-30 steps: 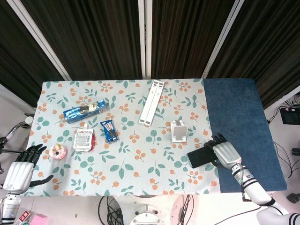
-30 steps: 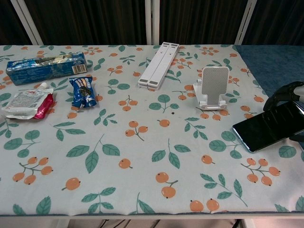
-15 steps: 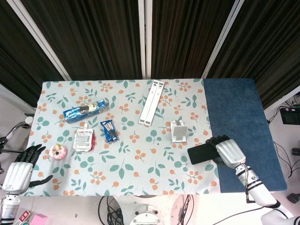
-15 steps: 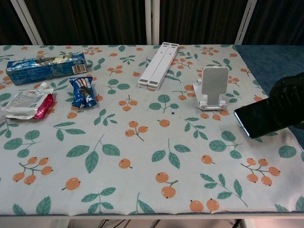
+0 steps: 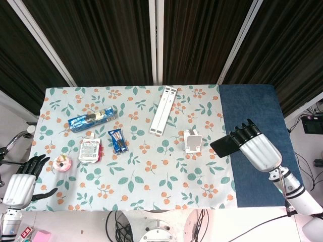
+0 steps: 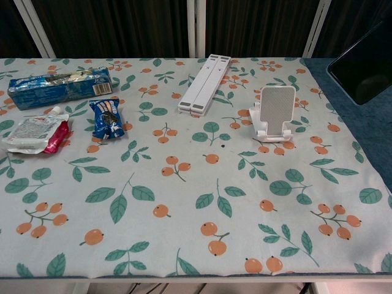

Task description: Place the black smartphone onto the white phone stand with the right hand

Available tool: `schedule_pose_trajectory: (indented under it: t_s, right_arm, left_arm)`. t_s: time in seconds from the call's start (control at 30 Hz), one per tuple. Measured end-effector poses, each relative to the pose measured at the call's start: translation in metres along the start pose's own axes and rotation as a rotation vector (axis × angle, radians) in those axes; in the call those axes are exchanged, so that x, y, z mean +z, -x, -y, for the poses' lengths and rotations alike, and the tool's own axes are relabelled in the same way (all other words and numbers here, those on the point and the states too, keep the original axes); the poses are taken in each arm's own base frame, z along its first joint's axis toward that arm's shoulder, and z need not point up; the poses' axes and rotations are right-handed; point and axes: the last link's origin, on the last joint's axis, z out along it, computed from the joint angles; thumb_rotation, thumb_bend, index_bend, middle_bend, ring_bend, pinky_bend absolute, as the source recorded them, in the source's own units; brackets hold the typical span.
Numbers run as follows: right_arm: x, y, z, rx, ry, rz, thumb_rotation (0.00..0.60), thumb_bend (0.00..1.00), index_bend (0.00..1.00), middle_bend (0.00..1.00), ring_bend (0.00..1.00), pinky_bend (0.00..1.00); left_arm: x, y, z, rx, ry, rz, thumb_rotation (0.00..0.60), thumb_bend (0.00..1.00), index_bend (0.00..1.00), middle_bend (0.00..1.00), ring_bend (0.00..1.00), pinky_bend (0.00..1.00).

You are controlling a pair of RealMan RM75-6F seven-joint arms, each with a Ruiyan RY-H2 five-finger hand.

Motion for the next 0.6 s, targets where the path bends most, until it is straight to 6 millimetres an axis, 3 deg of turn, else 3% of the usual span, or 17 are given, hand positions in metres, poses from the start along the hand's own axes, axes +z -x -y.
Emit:
schedule_pose_trajectory:
  t_s: [0.13, 0.27, 0.6]
  right_arm:
    - [0.021, -0.019, -0.008, -0.26, -0.135, -0.064, 0.6, 0.24, 0.72, 0.47, 0.49, 0.18]
    - [0.036, -0.029, -0.01, -0.395, -0.273, -0.123, 0.6, 0.24, 0.72, 0.46, 0.49, 0.18]
    - [0.065, -0.02, -0.025, -0.576, -0.545, -0.194, 0.6, 0.24, 0.65, 0.45, 0.47, 0.14]
  left_arm:
    - [0.0, 0.001, 0.0, 0.0, -0.003, 0.003, 0.475, 0.0, 0.13, 0.1, 0.1, 0.21]
    - [-0.001, 0.001, 0.001, -0.003, -0.004, 0.005, 0.476, 0.0, 0.13, 0.1, 0.1, 0.21]
    - [-0.001, 0.005, 0.006, -0.006, -0.017, 0.012, 0.475, 0.0, 0.13, 0.1, 0.1, 0.21]
